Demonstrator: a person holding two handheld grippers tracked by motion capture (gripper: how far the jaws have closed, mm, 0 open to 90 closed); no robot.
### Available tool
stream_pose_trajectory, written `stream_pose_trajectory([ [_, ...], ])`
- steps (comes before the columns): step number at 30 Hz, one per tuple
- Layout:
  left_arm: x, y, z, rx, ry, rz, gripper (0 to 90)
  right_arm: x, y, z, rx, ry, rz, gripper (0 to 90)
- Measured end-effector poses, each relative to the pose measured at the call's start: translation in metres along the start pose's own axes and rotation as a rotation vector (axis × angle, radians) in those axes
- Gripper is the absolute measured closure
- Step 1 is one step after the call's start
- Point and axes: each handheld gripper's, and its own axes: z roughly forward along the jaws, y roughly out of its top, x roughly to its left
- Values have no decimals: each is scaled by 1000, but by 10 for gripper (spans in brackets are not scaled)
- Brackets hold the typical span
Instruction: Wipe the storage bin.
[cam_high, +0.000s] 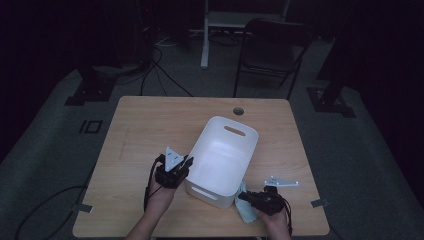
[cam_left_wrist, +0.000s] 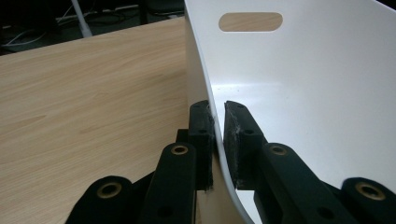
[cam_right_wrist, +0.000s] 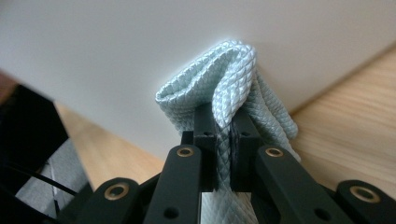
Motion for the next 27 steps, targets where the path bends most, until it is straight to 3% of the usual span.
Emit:
stream_pose_trajectory([
  [3,0,0,0,-2,1,-2,813,-6,0,5,23,-18,13,845],
  [6,2,0,0,-2,-2,-14,813,-2,5,1,26,-23,-6,846],
  [8,1,-1,0,-5,-3,-13,812,3,12,-8,-21,8,-5,846],
  [12,0,0,0,-4,-6,-7,813,16,30,-30,-128,66,-49,844],
  [14,0,0,0,-1,-10,2,814,17,36,-33,-160,52,-73,842],
  [16,0,0,0,0,-16,5,813,12,39,-30,-173,55,-58,843],
  [27,-1,0,0,-1,-16,11,809,-17,31,-10,-113,-17,-8,844],
])
